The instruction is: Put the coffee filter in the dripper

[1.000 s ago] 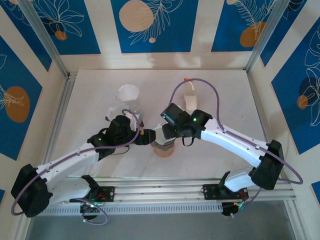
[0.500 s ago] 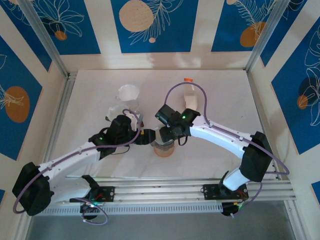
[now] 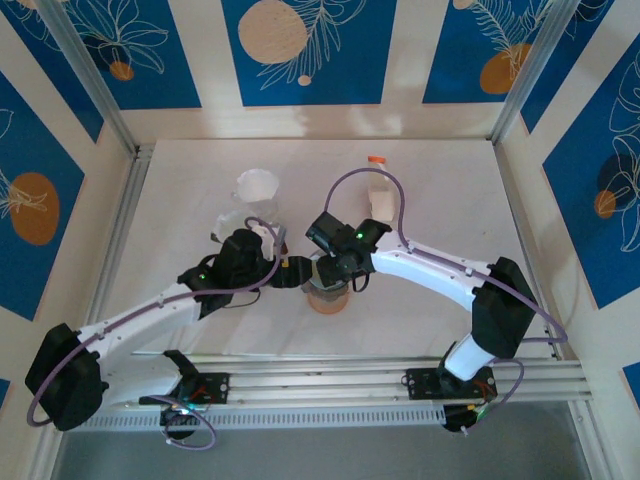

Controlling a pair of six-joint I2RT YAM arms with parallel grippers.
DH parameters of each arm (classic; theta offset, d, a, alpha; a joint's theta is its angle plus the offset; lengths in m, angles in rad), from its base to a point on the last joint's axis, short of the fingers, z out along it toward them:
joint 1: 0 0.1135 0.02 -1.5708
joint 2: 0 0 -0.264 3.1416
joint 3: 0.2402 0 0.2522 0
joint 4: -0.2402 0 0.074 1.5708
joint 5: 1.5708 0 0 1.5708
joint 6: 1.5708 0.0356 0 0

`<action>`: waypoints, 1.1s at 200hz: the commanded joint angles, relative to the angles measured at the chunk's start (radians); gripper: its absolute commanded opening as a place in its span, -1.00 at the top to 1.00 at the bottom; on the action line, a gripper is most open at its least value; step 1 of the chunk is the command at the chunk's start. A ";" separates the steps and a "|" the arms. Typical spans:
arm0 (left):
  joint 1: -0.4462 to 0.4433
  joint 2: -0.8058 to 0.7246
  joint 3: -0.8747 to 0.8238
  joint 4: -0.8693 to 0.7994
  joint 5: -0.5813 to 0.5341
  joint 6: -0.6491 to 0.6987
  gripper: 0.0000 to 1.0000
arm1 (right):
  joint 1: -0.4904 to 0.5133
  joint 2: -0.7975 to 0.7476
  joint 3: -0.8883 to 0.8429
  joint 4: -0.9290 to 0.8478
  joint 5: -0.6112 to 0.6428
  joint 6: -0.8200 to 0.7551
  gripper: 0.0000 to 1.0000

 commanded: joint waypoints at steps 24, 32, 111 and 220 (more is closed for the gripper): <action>0.009 0.010 -0.010 0.043 0.032 -0.016 -0.67 | 0.001 0.020 -0.032 0.017 -0.015 0.008 -0.34; 0.010 0.011 -0.010 0.043 0.032 -0.016 -0.66 | 0.002 0.023 -0.034 0.021 -0.015 0.008 -0.34; 0.010 0.028 -0.020 0.035 0.026 -0.017 -0.52 | 0.009 0.003 -0.010 0.014 0.004 0.009 -0.34; 0.010 0.047 -0.026 0.047 0.034 -0.029 -0.40 | 0.018 -0.175 0.064 -0.040 0.051 0.026 -0.35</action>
